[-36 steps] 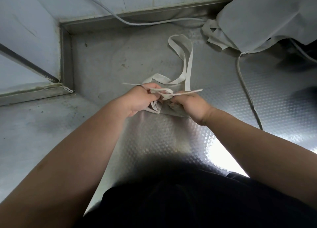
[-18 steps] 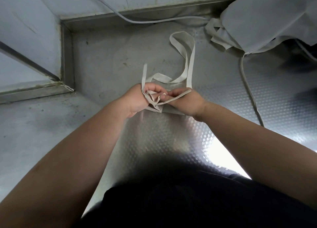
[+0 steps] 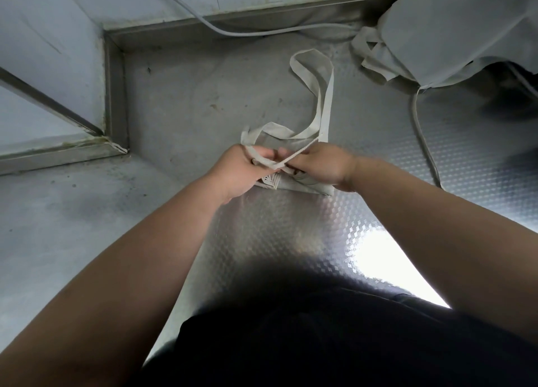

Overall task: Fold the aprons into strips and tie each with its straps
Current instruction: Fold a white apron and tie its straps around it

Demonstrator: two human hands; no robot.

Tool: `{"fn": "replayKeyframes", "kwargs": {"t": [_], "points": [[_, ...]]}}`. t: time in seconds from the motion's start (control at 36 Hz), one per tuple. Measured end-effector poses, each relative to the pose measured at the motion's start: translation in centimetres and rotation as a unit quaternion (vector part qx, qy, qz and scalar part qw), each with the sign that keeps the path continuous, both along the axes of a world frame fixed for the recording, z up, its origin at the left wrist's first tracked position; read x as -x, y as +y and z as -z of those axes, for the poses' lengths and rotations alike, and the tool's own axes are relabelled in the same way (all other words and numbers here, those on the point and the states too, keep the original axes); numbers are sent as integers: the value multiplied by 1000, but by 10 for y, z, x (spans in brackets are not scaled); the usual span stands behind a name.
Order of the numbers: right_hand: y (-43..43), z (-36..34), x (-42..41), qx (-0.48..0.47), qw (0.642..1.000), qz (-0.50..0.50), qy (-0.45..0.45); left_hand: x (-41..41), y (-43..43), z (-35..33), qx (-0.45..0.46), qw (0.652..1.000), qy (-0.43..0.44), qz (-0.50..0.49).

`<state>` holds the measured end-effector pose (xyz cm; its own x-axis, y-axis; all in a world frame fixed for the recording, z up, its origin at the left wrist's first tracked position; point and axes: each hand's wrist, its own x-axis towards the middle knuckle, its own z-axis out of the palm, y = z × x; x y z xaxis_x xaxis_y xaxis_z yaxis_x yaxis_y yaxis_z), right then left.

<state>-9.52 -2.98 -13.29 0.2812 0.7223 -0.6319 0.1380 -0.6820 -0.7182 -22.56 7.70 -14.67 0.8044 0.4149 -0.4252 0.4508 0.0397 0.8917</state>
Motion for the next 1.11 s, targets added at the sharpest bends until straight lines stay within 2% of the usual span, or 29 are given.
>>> {"fn": "replayKeyframes", "kwargs": {"t": [0.08,0.17,0.28,0.33,0.42,0.5,0.56,0.61,0.69,0.75,0.92,0.97,1.11], "points": [[2,-6,3,-15,999,-27,-9,2,0,1,-10,1000,-2,26],[0,-9,1,-4,997,-81,-17,0,1,-3,-1,1000,6,10],[2,-1,5,0,986,-115,-117,-3,5,-6,30,999,28,16],[5,0,9,-13,978,-138,-157,-4,4,-5,23,999,29,-2],[11,-2,10,-48,972,-164,-160,-3,1,-2,19,999,1,-42],[12,-5,7,-14,968,-179,-178,-1,1,1,29,995,-20,-95],[12,-7,7,-8,983,-133,-126,-1,1,1,41,993,-21,-105],[11,-10,13,-33,999,-43,-2,-1,1,0,47,993,-28,-105],[11,-1,15,-23,998,49,22,0,0,-1,60,991,-44,-114],[9,1,13,-3,994,100,33,0,-1,-2,68,989,-56,-120],[11,-2,9,2,948,255,191,0,-3,-1,74,987,-59,-127],[13,-1,8,5,948,258,184,0,-2,-2,79,987,-60,-127],[19,2,11,45,974,215,52,2,-2,0,70,989,-64,-117]]}}
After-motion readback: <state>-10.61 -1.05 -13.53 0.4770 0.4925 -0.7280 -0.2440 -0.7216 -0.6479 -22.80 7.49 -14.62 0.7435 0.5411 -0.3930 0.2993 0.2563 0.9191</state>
